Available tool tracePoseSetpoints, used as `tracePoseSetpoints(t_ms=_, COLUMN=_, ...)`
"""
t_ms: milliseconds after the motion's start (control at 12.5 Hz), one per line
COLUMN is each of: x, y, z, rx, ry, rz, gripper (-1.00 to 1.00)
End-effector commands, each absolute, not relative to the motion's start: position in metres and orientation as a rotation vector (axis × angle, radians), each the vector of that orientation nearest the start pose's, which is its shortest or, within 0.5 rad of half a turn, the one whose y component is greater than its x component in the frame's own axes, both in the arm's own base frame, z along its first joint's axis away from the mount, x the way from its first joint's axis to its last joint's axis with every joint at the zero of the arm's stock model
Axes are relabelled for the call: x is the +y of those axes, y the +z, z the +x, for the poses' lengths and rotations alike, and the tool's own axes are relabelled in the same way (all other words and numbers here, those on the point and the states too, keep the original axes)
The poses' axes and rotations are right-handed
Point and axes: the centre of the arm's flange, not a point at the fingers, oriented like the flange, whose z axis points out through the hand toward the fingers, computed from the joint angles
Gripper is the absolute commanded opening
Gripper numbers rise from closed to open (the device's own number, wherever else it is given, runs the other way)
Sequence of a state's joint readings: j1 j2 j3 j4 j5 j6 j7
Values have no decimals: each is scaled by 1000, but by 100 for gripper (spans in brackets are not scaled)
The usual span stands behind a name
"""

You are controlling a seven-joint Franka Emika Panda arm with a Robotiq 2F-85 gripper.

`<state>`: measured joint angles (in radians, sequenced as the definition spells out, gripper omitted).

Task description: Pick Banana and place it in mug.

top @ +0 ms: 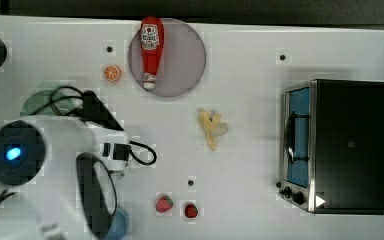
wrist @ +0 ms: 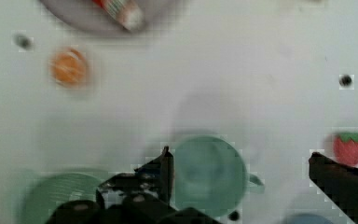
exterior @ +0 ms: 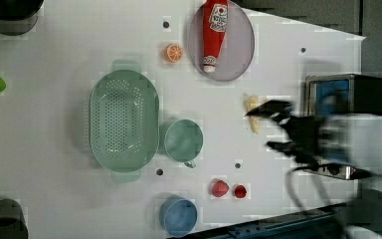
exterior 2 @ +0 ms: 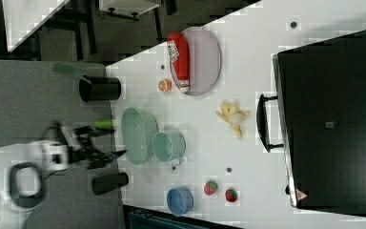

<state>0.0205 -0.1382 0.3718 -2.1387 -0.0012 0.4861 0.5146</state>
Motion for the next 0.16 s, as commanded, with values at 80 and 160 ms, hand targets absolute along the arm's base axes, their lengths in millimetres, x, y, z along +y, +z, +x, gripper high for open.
tracePoseSetpoints(t_ms=80, x=142, y=526, z=489, rx=1486, ry=-90, rz=-2787, gripper=100)
tracePoseSetpoints(t_ms=160, x=119, y=547, z=492, rx=1487, ry=-72, rz=-2792, gripper=100)
